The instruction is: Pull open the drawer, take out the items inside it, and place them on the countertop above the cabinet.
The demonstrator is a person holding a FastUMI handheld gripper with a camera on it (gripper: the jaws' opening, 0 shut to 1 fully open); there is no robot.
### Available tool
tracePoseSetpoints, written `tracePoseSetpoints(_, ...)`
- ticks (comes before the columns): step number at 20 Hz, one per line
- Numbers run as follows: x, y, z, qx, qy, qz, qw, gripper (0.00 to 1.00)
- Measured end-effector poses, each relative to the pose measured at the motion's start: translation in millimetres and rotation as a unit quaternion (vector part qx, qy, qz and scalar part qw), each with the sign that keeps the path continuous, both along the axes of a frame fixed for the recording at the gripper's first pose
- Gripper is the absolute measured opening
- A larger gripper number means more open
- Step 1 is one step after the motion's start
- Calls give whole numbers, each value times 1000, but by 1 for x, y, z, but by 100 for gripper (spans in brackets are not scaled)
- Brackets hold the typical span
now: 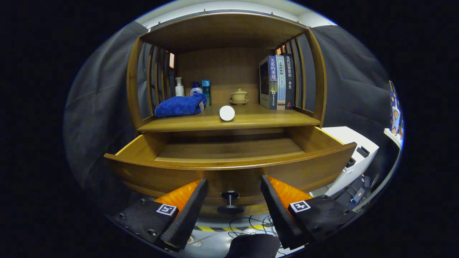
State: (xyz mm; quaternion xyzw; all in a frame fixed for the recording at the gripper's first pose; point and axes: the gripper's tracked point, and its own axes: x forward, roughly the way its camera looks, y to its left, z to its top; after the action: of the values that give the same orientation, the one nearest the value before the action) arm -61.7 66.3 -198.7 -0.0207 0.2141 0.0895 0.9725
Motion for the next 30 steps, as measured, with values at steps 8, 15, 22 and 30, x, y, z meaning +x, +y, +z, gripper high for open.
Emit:
tracePoseSetpoints(8, 31, 11, 4, 1, -4, 3, 1000, 99)
tracePoseSetpoints(15, 76, 15, -5, 5, 0, 2, 1000, 99)
tracePoseSetpoints(22, 105, 23, -18, 22, 17, -3, 1000, 99)
tracePoseSetpoints(30, 122, 25, -20, 23, 23, -10, 999, 99)
